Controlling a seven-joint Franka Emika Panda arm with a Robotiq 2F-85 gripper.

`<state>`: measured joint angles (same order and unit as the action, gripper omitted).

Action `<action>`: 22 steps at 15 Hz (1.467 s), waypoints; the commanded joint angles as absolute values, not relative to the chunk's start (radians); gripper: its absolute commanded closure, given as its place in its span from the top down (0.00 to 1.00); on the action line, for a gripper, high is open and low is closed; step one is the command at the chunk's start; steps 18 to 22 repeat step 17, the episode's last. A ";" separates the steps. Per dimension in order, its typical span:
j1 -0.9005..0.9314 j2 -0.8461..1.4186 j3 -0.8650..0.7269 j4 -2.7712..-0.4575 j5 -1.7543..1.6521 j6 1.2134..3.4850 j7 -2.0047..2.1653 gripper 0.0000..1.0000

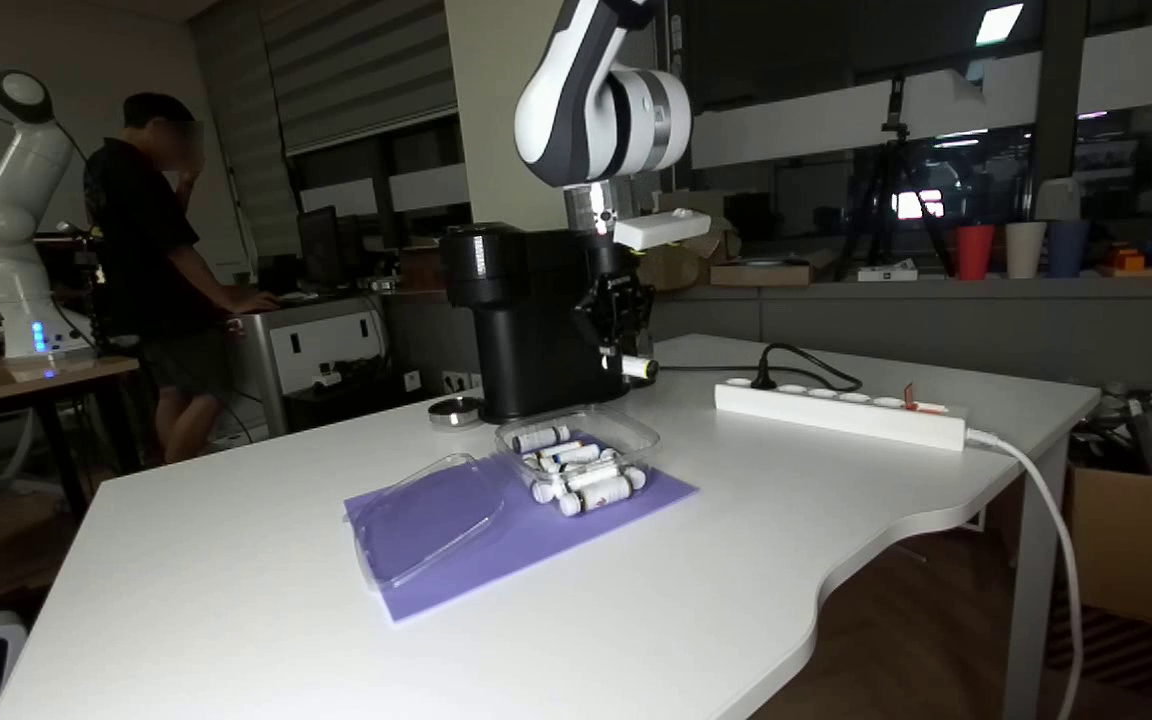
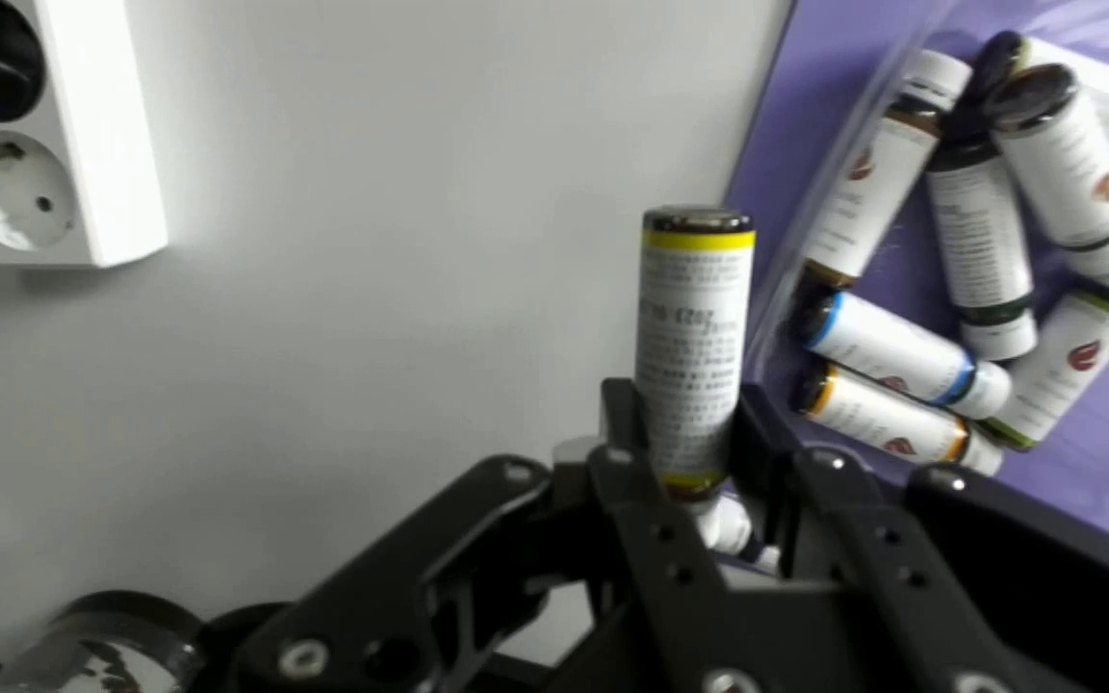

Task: Put the bottle in the container

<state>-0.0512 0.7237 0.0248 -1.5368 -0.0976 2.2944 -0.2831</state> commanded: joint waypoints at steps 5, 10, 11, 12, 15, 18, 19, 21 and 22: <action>-0.073 0.622 0.126 -1.705 0.014 2.239 -0.398 0.07; -0.071 0.592 0.124 -1.779 0.027 2.392 -0.380 0.72; -0.075 0.578 0.122 -1.792 0.026 2.429 -0.381 0.80; -0.077 0.566 0.119 -1.803 0.023 2.457 -0.381 0.86; -0.071 0.603 0.113 -1.756 0.012 2.446 -0.377 0.81; -0.075 0.576 0.105 -1.767 0.012 2.446 -0.377 0.95; -0.075 0.576 0.105 -1.767 0.012 2.446 -0.377 0.95; -0.075 0.576 0.105 -1.767 0.012 2.446 -0.377 0.95; -0.075 0.576 0.105 -1.767 0.012 2.446 -0.377 0.95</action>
